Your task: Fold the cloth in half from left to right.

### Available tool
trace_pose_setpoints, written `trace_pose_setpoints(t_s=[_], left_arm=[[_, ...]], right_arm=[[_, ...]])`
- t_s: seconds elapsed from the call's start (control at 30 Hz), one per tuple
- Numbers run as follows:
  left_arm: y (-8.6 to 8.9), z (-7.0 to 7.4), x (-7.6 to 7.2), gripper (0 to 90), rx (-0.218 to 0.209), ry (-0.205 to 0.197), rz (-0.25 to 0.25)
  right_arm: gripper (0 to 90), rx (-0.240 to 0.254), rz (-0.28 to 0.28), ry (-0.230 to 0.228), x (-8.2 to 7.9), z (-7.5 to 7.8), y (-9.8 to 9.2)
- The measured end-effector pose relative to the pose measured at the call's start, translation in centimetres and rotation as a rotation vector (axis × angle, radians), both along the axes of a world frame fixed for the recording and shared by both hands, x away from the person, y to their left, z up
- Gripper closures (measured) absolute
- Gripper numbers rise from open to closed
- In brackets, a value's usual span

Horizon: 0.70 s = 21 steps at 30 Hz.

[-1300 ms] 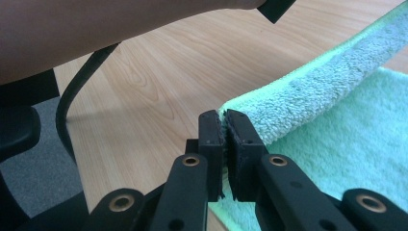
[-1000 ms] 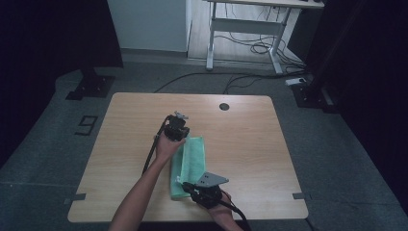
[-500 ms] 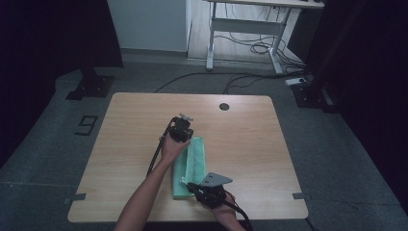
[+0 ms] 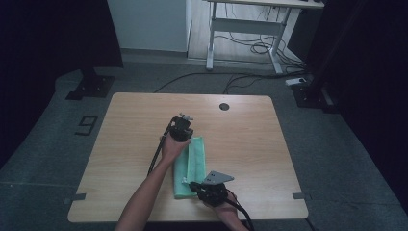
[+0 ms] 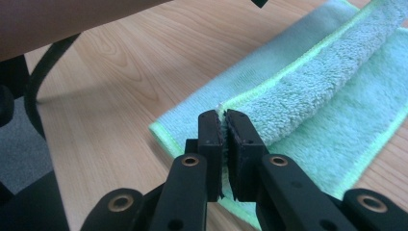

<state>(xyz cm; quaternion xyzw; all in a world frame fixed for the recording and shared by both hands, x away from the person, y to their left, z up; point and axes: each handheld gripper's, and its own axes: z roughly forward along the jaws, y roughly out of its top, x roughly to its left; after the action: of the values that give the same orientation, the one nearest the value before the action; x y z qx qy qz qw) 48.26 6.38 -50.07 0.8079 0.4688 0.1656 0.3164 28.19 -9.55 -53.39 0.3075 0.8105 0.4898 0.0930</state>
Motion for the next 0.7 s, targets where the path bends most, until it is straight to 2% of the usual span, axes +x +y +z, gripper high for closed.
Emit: trace_pose_setpoints(t_s=[0.33, 0.7], left_arm=[[-1.3, -0.6, 0.3, 86.2, 0.012, 0.009, -0.008], [-1.7, -1.0, 0.5, 85.7, 0.012, 0.009, -0.007]], right_arm=[[84.5, -0.006, -0.029, 0.015, 0.3, -0.5, -1.1], [83.0, -0.012, -0.047, 0.030, 0.4, -1.0, -1.7]])
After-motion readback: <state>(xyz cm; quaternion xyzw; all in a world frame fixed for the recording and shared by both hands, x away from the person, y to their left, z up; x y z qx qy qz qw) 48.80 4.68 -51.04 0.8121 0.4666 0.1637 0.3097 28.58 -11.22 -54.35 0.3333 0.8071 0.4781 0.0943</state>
